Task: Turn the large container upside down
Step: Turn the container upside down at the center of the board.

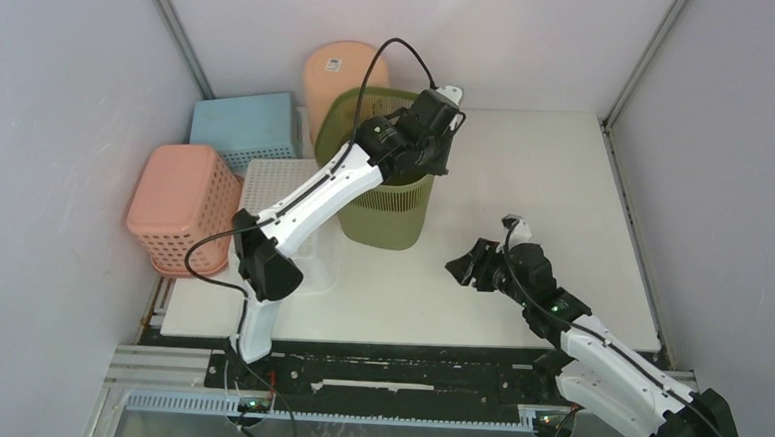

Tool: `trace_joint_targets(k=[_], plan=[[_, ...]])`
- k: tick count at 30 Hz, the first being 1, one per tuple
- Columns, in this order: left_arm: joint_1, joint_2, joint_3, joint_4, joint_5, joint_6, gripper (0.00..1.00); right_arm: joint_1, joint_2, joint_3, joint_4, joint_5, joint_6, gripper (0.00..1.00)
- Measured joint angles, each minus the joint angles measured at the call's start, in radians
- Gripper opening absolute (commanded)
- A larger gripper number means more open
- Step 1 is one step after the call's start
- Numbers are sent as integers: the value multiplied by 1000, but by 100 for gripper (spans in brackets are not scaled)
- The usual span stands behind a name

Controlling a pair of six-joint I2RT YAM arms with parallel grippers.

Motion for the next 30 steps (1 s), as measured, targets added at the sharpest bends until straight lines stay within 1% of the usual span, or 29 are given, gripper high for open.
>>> trace_joint_targets(k=[6, 7, 12, 15, 17, 20, 21, 26, 28, 29, 30], plan=[[-21, -42, -45, -34, -18, 16, 24, -1, -26, 0, -18, -11, 0, 64], [-25, -53, -55, -43, -18, 17, 28, -2, -30, 0, -21, -13, 0, 64], [-29, -78, -68, -109, -15, 45, 53, -6, -40, 0, -30, -16, 0, 64], [-29, -78, -60, -152, -17, 64, 60, -7, -40, 0, -31, -19, 0, 64], [-29, -77, -47, -191, -18, 76, 61, -8, -40, 0, -30, -23, 0, 64], [-29, -77, -39, -226, -13, 89, 54, -13, -40, -5, -29, -29, 0, 64], [-29, -77, -38, -229, -9, 91, 50, -14, -40, -8, -29, -31, 0, 64], [-31, -77, -28, -235, 35, 105, 24, -23, -39, -23, -29, -42, 0, 64], [-31, -77, -22, -236, 55, 114, 4, -27, -39, -27, -28, -45, 0, 64], [-31, -77, -19, -236, 67, 118, 1, -28, -39, -29, -28, -45, 0, 64], [-31, -77, -16, -235, 72, 123, 0, -30, -39, -31, -28, -47, 0, 64]])
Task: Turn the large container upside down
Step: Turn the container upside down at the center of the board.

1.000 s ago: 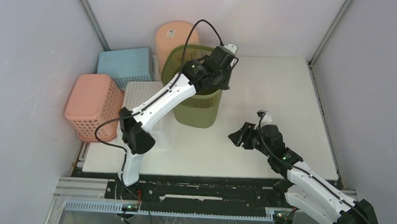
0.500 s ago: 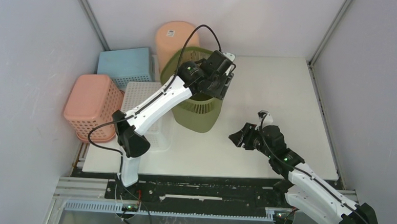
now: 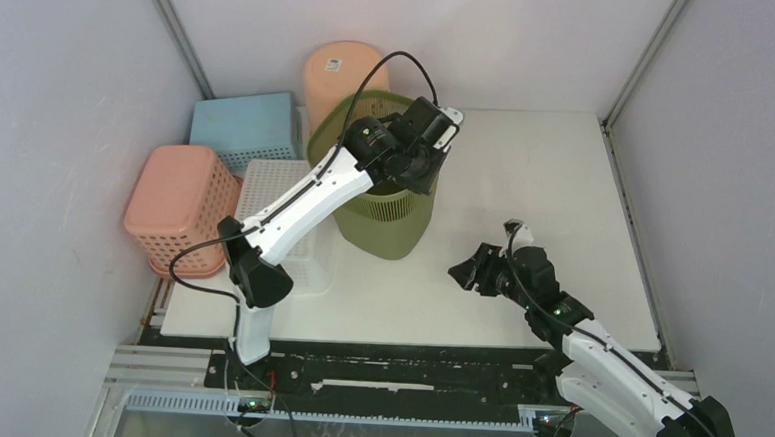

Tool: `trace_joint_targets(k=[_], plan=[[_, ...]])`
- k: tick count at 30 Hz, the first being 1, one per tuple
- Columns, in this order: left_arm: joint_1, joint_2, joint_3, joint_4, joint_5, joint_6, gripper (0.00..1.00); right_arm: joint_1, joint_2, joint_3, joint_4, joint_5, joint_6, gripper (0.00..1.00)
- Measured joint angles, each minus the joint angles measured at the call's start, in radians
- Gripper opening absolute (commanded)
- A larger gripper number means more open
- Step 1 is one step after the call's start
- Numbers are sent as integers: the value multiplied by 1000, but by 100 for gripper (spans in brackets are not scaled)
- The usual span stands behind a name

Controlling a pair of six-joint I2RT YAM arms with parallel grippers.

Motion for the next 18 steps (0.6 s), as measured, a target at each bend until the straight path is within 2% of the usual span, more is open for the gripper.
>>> trace_joint_targets(k=[18], plan=[[29, -8, 2, 26, 80, -9, 0, -13, -56, -2, -29, -21, 0, 64]])
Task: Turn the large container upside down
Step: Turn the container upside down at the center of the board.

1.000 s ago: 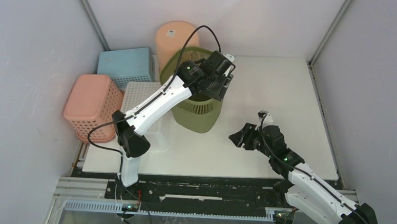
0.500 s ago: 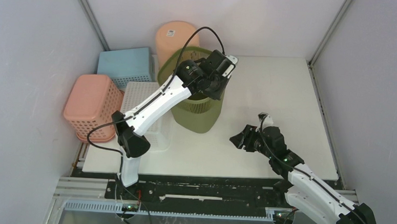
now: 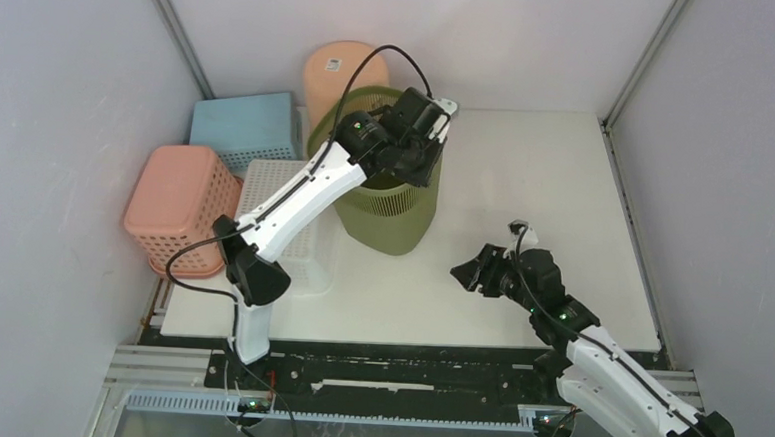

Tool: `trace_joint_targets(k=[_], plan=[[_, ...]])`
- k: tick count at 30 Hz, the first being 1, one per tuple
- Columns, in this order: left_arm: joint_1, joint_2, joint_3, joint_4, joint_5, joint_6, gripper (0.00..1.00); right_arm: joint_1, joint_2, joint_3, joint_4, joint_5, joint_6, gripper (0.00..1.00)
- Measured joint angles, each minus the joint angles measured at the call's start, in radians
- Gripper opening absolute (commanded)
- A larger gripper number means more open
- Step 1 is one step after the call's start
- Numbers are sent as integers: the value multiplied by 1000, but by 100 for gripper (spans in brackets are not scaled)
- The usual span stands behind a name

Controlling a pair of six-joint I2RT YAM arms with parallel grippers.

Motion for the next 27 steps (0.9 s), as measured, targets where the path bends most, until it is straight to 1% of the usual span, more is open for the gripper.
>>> trace_joint_targets(k=[5, 10, 16, 20, 23, 27], plan=[[30, -14, 0, 60, 74, -35, 0, -10, -54, 1, -50, 1, -1, 64], [52, -22, 9, 168, 180, -93, 0, -26, -98, 18, -105, 2, -8, 64], [63, -22, 12, 322, 354, -229, 0, -58, -151, 49, -176, 4, -24, 64], [60, -22, 2, 435, 452, -328, 0, -68, -195, 123, -312, 41, -36, 64], [65, -43, -88, 595, 484, -394, 0, -68, -251, 214, -436, 65, -46, 64], [87, -54, -237, 824, 513, -513, 0, -68, -368, 375, -568, 52, -45, 64]])
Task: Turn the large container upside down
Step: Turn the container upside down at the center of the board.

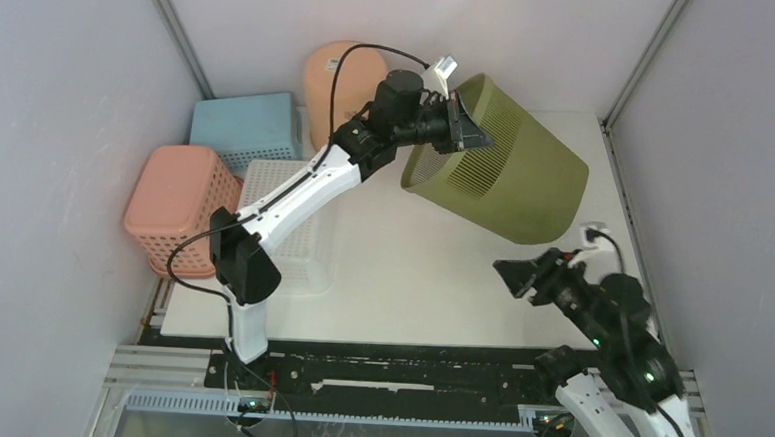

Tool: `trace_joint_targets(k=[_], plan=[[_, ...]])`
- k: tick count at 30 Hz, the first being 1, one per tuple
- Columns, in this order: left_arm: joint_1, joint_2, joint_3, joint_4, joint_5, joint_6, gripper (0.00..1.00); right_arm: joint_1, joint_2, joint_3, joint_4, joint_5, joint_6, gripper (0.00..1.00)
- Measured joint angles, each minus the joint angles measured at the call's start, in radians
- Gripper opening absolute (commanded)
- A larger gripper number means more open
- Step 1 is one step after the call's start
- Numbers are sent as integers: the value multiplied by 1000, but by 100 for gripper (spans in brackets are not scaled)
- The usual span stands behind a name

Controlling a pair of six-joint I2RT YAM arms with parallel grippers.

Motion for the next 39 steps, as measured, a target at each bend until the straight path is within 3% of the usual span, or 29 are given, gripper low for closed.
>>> trace_joint_targets(k=[5, 11, 16, 20, 27, 39], plan=[[15, 41, -84, 229, 25, -163, 0, 0, -87, 202, -108, -45, 0, 64], [18, 175, -92, 638, 30, -388, 0, -1, -89, 379, -277, -43, -15, 65], [19, 345, -40, 944, 14, -579, 0, -11, -55, 503, -388, -32, -39, 65], [20, 486, 22, 1097, -28, -701, 0, -20, 2, 625, -460, -19, -68, 65], [28, 656, 46, 1315, -208, -858, 0, -31, 80, 779, -549, 9, -119, 65], [21, 913, 245, 1550, -577, -1028, 0, -32, 130, 790, -629, 55, -158, 66]])
